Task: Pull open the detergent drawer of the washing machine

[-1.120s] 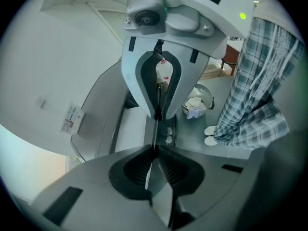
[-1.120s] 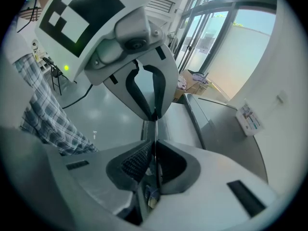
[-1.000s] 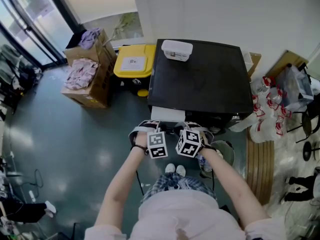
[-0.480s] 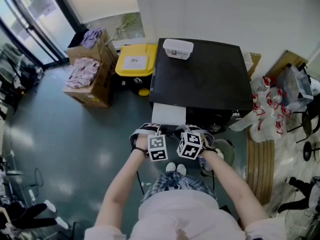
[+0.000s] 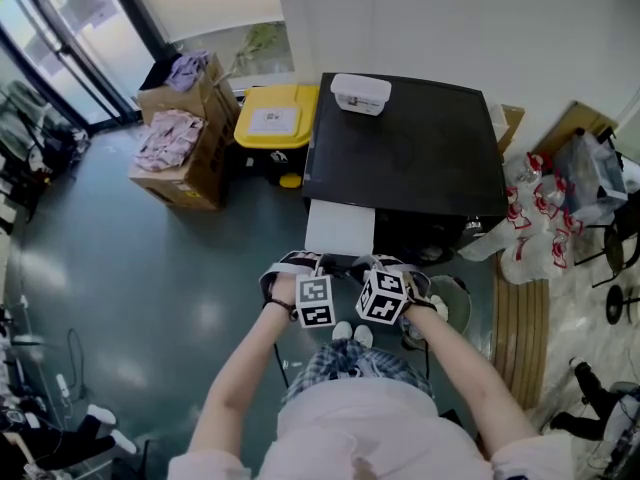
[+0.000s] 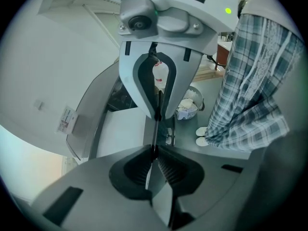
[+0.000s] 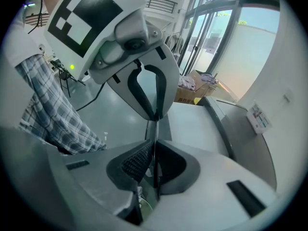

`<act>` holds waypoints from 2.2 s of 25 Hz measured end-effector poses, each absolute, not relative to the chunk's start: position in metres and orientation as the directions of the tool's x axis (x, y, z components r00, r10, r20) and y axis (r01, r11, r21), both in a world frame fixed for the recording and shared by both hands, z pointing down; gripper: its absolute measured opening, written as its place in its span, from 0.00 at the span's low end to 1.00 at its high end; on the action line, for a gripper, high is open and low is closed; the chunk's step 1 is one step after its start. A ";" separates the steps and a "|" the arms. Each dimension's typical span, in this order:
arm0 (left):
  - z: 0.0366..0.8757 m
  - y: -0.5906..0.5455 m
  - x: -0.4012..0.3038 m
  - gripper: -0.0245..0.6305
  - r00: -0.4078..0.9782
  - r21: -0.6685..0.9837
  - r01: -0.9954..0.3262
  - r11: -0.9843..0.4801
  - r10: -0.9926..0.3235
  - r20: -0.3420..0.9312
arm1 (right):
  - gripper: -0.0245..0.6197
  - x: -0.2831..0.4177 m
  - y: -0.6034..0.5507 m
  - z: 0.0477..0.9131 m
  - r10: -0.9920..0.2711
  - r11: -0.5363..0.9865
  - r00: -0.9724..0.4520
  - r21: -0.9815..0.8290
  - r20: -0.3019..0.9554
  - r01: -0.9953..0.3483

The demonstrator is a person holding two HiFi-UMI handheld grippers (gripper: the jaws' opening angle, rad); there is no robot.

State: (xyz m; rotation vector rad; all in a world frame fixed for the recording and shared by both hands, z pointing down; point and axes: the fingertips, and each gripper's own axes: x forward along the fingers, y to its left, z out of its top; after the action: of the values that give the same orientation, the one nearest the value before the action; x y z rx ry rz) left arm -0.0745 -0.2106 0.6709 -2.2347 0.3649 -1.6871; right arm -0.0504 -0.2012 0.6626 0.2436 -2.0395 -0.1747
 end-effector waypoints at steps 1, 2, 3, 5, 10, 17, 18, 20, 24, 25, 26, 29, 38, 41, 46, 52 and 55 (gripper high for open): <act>0.671 -0.208 -0.075 0.13 0.272 -0.397 -0.012 -0.918 -0.385 0.882 | 0.12 -0.050 -0.199 0.663 -0.243 0.970 -0.452 0.225 0.858 -0.095; 0.671 -0.206 -0.075 0.13 0.273 -0.396 -0.011 -0.918 -0.384 0.882 | 0.12 -0.051 -0.196 0.662 -0.239 0.971 -0.453 0.221 0.859 -0.093; 0.671 -0.203 -0.075 0.13 0.273 -0.395 -0.009 -0.919 -0.382 0.883 | 0.12 -0.051 -0.193 0.663 -0.235 0.972 -0.454 0.218 0.859 -0.089; 0.672 -0.195 -0.075 0.13 0.278 -0.390 -0.005 -0.921 -0.376 0.884 | 0.12 -0.051 -0.186 0.663 -0.228 0.973 -0.454 0.215 0.861 -0.081; 0.673 -0.179 -0.076 0.13 0.279 -0.380 0.003 -0.925 -0.364 0.889 | 0.12 -0.053 -0.169 0.665 -0.206 0.978 -0.459 0.202 0.864 -0.058; 0.680 -0.150 -0.077 0.13 0.287 -0.367 0.010 -0.930 -0.348 0.892 | 0.12 -0.053 -0.139 0.673 -0.163 0.985 -0.459 0.169 0.874 -0.027; 0.681 -0.146 -0.077 0.13 0.287 -0.363 0.011 -0.932 -0.345 0.894 | 0.12 -0.053 -0.136 0.674 -0.160 0.985 -0.459 0.169 0.874 -0.023; 0.682 -0.139 -0.077 0.13 0.286 -0.358 0.016 -0.933 -0.339 0.896 | 0.12 -0.053 -0.129 0.674 -0.157 0.986 -0.457 0.169 0.875 -0.015; 0.683 -0.127 -0.081 0.13 0.280 -0.352 0.021 -0.936 -0.333 0.900 | 0.12 -0.056 -0.116 0.675 -0.138 0.988 -0.461 0.153 0.877 -0.005; 0.684 -0.125 -0.082 0.13 0.280 -0.351 0.021 -0.936 -0.331 0.901 | 0.12 -0.057 -0.113 0.676 -0.135 0.989 -0.462 0.151 0.877 -0.002; 0.684 -0.122 -0.082 0.13 0.280 -0.350 0.020 -0.937 -0.331 0.901 | 0.12 -0.057 -0.110 0.676 -0.133 0.989 -0.462 0.150 0.877 0.001; 0.685 -0.117 -0.084 0.13 0.280 -0.354 0.016 -0.935 -0.336 0.899 | 0.12 -0.059 -0.106 0.677 -0.137 0.988 -0.463 0.156 0.876 0.003; 0.684 -0.118 -0.084 0.13 0.301 -0.305 -0.040 -0.951 -0.303 0.904 | 0.12 -0.058 -0.108 0.677 -0.117 0.992 -0.482 0.121 0.868 -0.024; 0.682 -0.117 -0.083 0.13 0.326 -0.268 -0.068 -0.961 -0.275 0.904 | 0.15 -0.060 -0.106 0.677 -0.092 0.996 -0.497 0.088 0.863 -0.033; 0.675 -0.116 -0.078 0.37 0.375 -0.215 -0.088 -0.973 -0.232 0.898 | 0.35 -0.060 -0.111 0.673 -0.064 0.997 -0.532 0.032 0.844 -0.070; 0.669 -0.122 -0.070 0.49 0.427 -0.201 -0.106 -0.974 -0.227 0.875 | 0.54 -0.059 -0.113 0.667 -0.028 0.995 -0.574 -0.033 0.818 -0.095; 0.661 -0.127 -0.063 0.49 0.450 -0.208 -0.106 -0.972 -0.233 0.862 | 0.55 -0.056 -0.117 0.664 -0.037 0.993 -0.588 -0.039 0.808 -0.116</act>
State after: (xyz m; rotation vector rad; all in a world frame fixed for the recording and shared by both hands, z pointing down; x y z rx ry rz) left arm -0.0630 -0.1272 0.6610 -2.5682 0.3020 -1.5563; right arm -0.0563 -0.1167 0.6640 0.1060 -2.1989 0.1074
